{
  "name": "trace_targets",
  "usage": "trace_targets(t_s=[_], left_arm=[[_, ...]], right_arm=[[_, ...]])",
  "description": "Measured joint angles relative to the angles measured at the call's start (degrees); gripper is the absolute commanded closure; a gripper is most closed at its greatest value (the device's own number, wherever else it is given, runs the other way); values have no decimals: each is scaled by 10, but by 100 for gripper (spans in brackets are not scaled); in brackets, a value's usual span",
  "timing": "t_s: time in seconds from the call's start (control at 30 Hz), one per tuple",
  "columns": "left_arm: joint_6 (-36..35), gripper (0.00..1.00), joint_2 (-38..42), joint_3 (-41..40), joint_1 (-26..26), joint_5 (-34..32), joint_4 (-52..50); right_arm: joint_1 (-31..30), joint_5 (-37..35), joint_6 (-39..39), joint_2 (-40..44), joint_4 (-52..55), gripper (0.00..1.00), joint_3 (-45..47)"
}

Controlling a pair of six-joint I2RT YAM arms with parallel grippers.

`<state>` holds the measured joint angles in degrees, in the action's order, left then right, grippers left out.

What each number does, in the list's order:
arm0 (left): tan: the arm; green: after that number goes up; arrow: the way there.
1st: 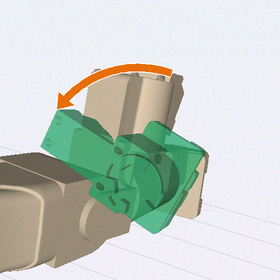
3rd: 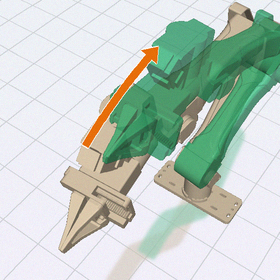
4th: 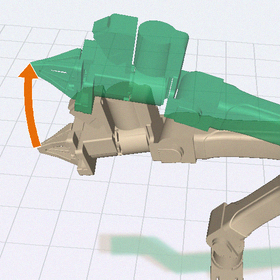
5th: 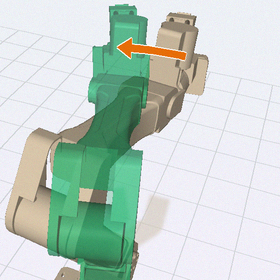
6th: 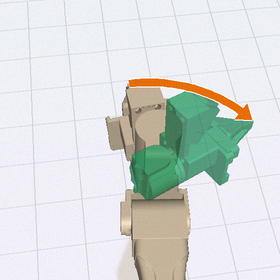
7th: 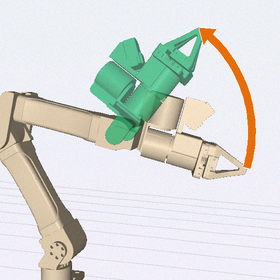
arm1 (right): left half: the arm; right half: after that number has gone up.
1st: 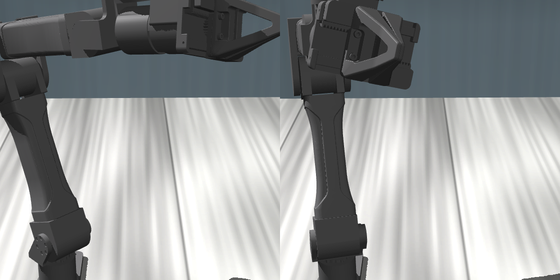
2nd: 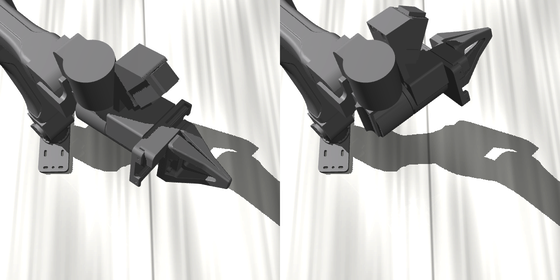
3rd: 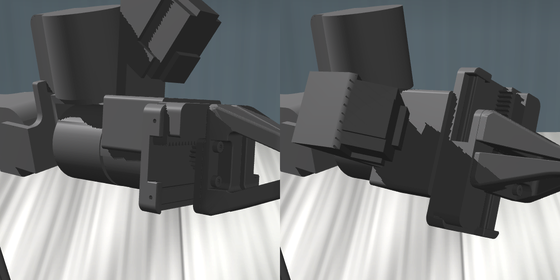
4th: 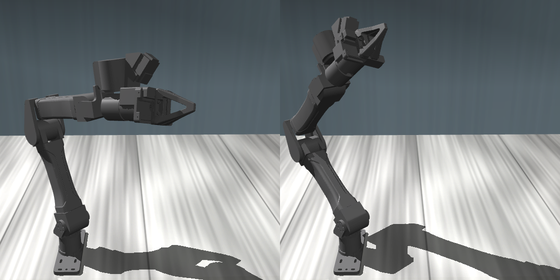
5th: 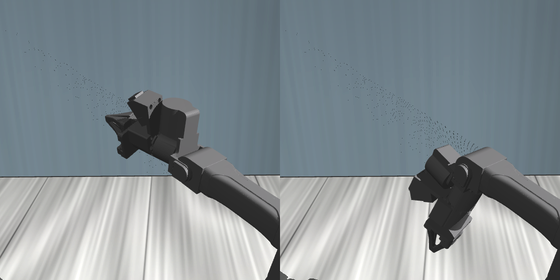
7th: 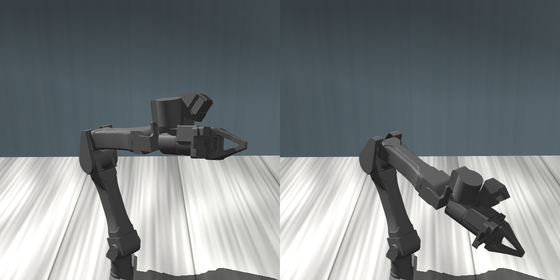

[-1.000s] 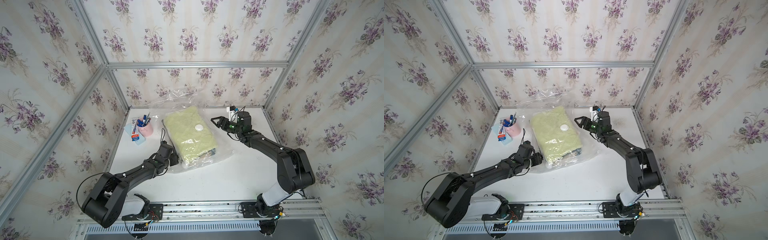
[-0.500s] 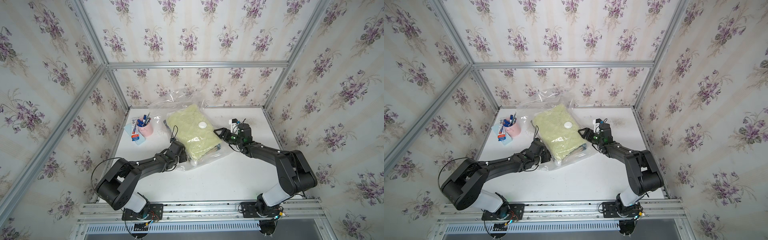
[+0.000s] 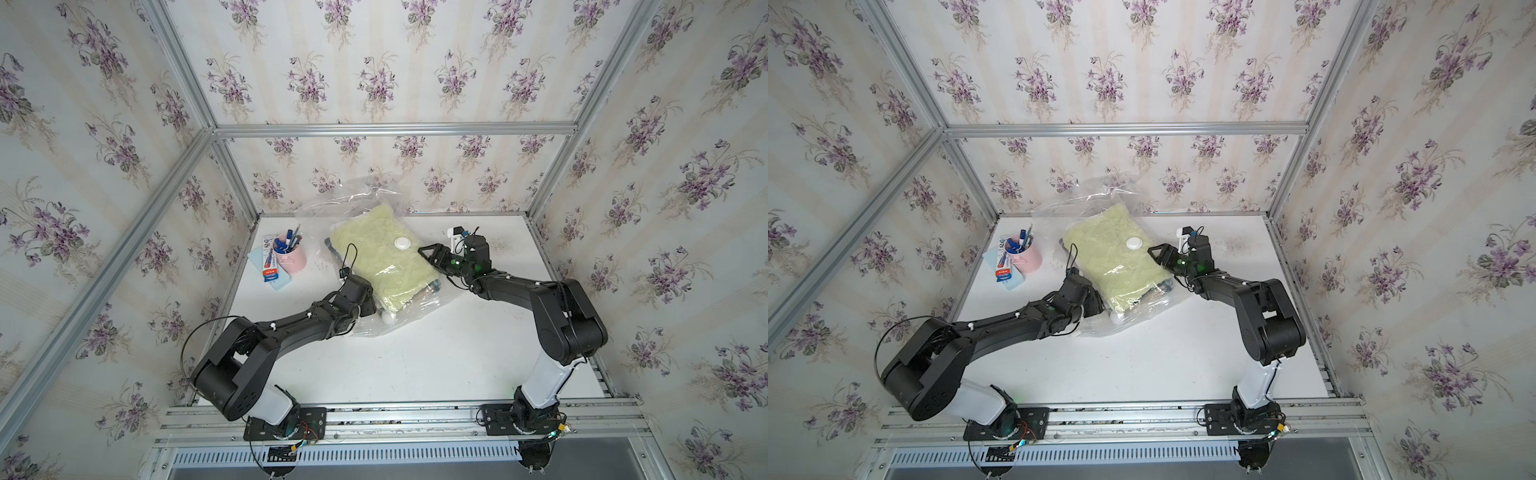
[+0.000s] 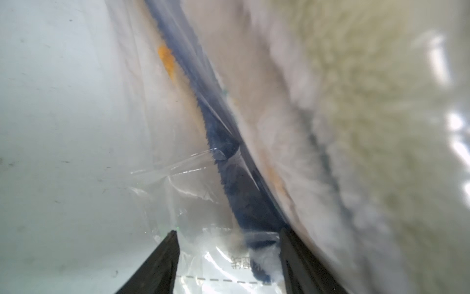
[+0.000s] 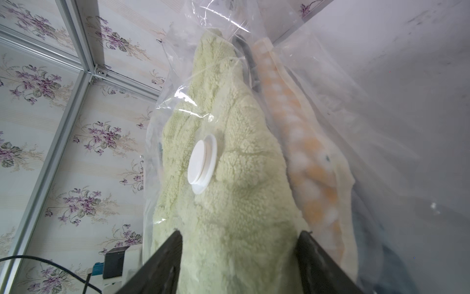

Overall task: Take the blanket out of the vacuum bag
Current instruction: Adjust the vacuum bag at the center of the board, then open the vacuum bag at the center of the board.

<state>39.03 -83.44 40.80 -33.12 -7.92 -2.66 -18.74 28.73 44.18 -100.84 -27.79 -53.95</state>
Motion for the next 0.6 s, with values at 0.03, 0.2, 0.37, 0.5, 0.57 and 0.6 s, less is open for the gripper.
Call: trace_targets(t_s=[0.03, 0.2, 0.37, 0.5, 0.57, 0.6], left_arm=[[-3, 23, 21, -5, 0, -1, -9], [-16, 17, 153, -37, -2, -11, -78], [-43, 17, 253, -33, -12, -8, -169], [-80, 17, 275, 11, -32, 0, -250], [-97, 17, 269, 35, -47, 2, -282], [-106, 17, 264, 49, -57, 2, -298]], right_arm=[[1, -5, -7, 9, 7, 27, 2], [18, -23, -31, 63, 42, 26, 21], [22, -23, -45, 125, 71, 26, 59], [22, -23, -55, 186, 99, 27, 104], [22, -25, -57, 218, 115, 27, 129], [22, -28, -58, 236, 125, 27, 142]])
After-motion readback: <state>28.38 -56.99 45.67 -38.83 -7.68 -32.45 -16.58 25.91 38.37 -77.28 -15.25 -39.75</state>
